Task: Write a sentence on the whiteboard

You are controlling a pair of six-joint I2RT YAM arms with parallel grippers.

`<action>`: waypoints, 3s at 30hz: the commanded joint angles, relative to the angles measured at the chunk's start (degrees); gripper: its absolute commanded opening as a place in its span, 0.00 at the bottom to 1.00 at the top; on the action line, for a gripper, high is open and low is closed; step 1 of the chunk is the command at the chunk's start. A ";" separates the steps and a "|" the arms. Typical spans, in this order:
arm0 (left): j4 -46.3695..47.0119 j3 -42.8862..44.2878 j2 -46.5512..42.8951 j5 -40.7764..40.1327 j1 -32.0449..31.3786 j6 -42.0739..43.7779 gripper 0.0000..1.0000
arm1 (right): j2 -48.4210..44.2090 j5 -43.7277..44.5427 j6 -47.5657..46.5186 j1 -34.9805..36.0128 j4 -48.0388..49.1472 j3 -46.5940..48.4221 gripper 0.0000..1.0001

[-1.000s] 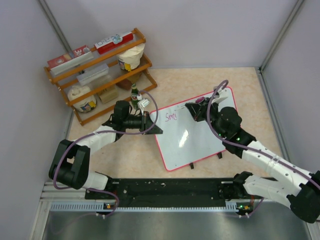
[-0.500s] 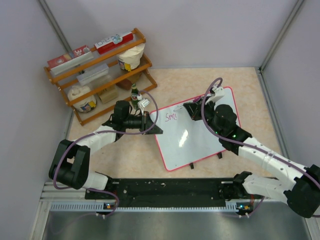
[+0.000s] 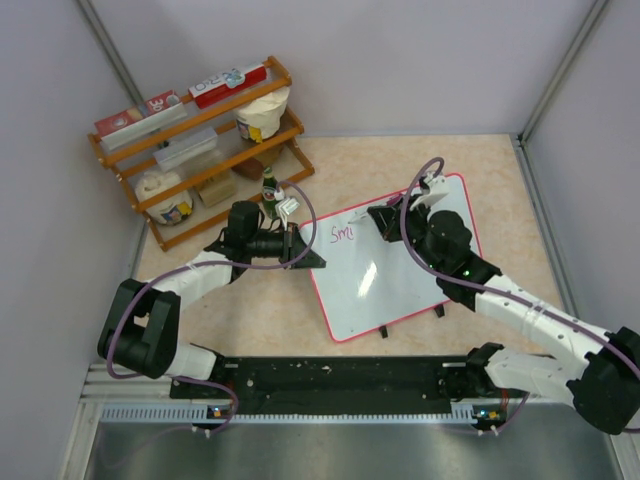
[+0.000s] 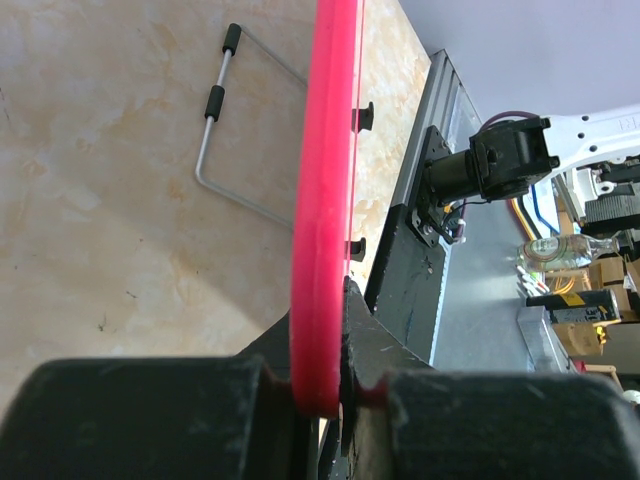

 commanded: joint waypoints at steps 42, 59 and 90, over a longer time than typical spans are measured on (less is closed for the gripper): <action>-7.16 -3.21 1.80 -8.07 -2.91 13.20 0.00 | -0.04 -3.17 1.28 -4.31 -0.13 3.02 0.00; -7.25 -3.21 1.71 -8.16 -3.00 13.20 0.00 | -4.87 -3.96 1.72 -4.39 -2.06 -4.97 0.00; -7.43 -3.03 1.80 -8.07 -3.08 13.29 0.00 | -7.60 -0.89 0.93 -4.39 -2.68 -2.61 0.00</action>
